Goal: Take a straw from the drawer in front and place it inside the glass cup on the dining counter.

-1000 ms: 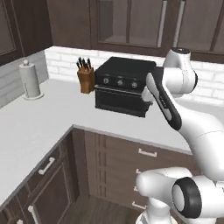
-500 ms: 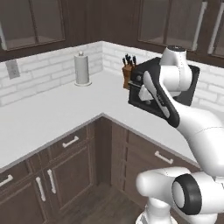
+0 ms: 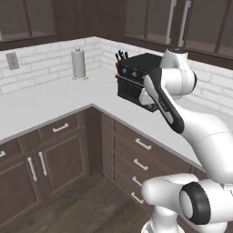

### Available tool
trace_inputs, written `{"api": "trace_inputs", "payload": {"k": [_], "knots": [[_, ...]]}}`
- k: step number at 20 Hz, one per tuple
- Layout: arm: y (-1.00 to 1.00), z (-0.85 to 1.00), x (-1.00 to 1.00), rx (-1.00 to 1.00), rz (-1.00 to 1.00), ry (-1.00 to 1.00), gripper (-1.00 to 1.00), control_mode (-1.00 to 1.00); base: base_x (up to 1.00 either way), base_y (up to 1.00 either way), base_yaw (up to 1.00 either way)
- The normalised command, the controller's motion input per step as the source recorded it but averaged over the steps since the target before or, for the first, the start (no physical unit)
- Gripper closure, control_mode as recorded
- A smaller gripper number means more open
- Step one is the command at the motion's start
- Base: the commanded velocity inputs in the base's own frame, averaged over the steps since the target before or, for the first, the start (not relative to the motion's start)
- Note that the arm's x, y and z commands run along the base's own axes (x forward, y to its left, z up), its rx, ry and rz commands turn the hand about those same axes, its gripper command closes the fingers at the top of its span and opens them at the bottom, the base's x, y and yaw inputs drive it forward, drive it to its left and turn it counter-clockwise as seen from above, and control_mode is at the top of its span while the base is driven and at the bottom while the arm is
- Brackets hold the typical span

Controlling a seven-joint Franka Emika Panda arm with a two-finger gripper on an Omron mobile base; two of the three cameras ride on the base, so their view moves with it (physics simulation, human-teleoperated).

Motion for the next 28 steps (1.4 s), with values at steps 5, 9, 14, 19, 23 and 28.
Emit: {"api": "trace_inputs", "payload": {"k": [5, 9, 14, 19, 23, 28], "knots": [[0.00, 0.00, 0.00, 0.00, 0.00, 0.00, -1.00, 1.00, -0.46, -0.07, 0.10], [0.00, 0.00, 0.00, 0.00, 0.00, 0.00, -1.00, 1.00, -0.03, -0.02, 0.18], [0.00, 0.00, 0.00, 0.00, 0.00, 0.00, -1.00, 1.00, -0.32, -0.28, 0.22], [0.00, 0.00, 0.00, 0.00, 0.00, 0.00, -1.00, 1.00, -0.51, -0.37, 0.16], [0.00, 0.00, 0.00, 0.00, 0.00, 0.00, -1.00, 1.00, -0.04, -0.50, 0.16], [0.00, 0.00, 0.00, 0.00, 0.00, 0.00, -1.00, 1.00, 0.32, -0.70, 0.20]]}}
